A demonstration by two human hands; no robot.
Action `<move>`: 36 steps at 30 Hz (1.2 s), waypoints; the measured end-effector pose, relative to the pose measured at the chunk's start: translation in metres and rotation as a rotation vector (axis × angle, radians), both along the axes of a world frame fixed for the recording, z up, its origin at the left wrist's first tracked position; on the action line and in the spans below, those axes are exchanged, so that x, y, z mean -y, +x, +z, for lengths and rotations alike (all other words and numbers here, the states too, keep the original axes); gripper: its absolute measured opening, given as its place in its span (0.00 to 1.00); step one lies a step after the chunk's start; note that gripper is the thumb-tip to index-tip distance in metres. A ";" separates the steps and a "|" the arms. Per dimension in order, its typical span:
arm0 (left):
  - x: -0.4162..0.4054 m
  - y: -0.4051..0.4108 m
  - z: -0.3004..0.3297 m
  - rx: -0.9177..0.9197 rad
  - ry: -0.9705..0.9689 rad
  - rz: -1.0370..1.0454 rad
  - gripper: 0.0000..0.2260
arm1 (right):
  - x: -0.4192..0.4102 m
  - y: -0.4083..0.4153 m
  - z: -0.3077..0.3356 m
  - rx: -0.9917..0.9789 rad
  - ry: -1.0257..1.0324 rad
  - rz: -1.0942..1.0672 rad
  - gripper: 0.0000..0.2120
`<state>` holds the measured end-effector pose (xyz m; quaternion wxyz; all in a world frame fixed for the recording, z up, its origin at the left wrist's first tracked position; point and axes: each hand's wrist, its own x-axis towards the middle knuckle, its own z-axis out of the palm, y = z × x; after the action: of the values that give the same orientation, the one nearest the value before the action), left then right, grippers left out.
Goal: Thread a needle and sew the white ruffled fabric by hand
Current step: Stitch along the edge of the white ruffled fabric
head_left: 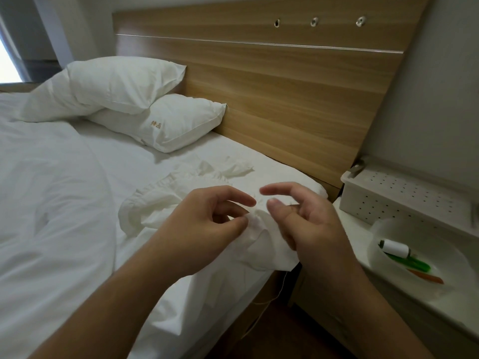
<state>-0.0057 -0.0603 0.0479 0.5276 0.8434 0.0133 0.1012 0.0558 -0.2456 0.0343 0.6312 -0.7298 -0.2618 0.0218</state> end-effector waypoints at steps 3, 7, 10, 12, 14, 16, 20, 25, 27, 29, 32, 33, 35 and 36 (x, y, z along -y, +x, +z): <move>0.002 0.000 -0.001 0.020 0.029 -0.022 0.12 | -0.005 -0.001 -0.004 0.040 -0.151 0.057 0.07; 0.000 0.001 -0.001 0.025 0.061 -0.032 0.12 | -0.008 0.006 -0.011 0.044 -0.237 -0.036 0.06; -0.002 0.002 -0.004 0.022 0.081 -0.015 0.10 | -0.004 0.012 -0.013 0.037 -0.225 -0.045 0.06; -0.003 0.002 -0.005 0.018 0.085 -0.003 0.07 | -0.003 0.013 -0.012 0.007 -0.195 -0.052 0.05; -0.004 0.002 -0.004 -0.027 0.062 -0.031 0.04 | -0.003 0.014 -0.012 -0.019 -0.159 -0.059 0.05; -0.005 0.001 -0.002 -0.077 0.049 -0.067 0.04 | -0.002 0.014 -0.011 -0.046 -0.118 -0.052 0.05; -0.006 0.000 0.000 -0.098 -0.015 -0.059 0.05 | 0.000 0.013 -0.009 -0.051 -0.088 -0.063 0.04; -0.006 -0.001 0.002 -0.079 -0.021 -0.049 0.07 | 0.003 0.007 -0.006 0.023 -0.015 -0.111 0.07; -0.006 -0.001 0.002 -0.064 -0.028 -0.055 0.07 | 0.003 0.003 -0.002 0.076 -0.005 -0.059 0.05; -0.006 -0.001 0.002 -0.039 -0.037 -0.072 0.05 | 0.001 -0.001 -0.001 0.129 -0.048 -0.006 0.07; -0.007 0.000 0.001 -0.013 -0.029 -0.096 0.06 | -0.003 -0.002 -0.003 0.159 -0.128 -0.009 0.11; -0.007 0.000 0.001 -0.011 -0.024 -0.098 0.07 | -0.003 -0.001 -0.002 0.166 -0.146 -0.015 0.10; -0.007 0.001 0.000 -0.017 -0.031 -0.099 0.08 | -0.002 0.002 -0.001 0.178 -0.178 -0.019 0.06; -0.007 0.001 0.000 -0.022 -0.041 -0.098 0.08 | -0.001 0.003 -0.001 0.177 -0.190 -0.018 0.06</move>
<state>-0.0047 -0.0529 0.0482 0.5487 0.8332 -0.0202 0.0658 0.0587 -0.2450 0.0336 0.5339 -0.7876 -0.3068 -0.0237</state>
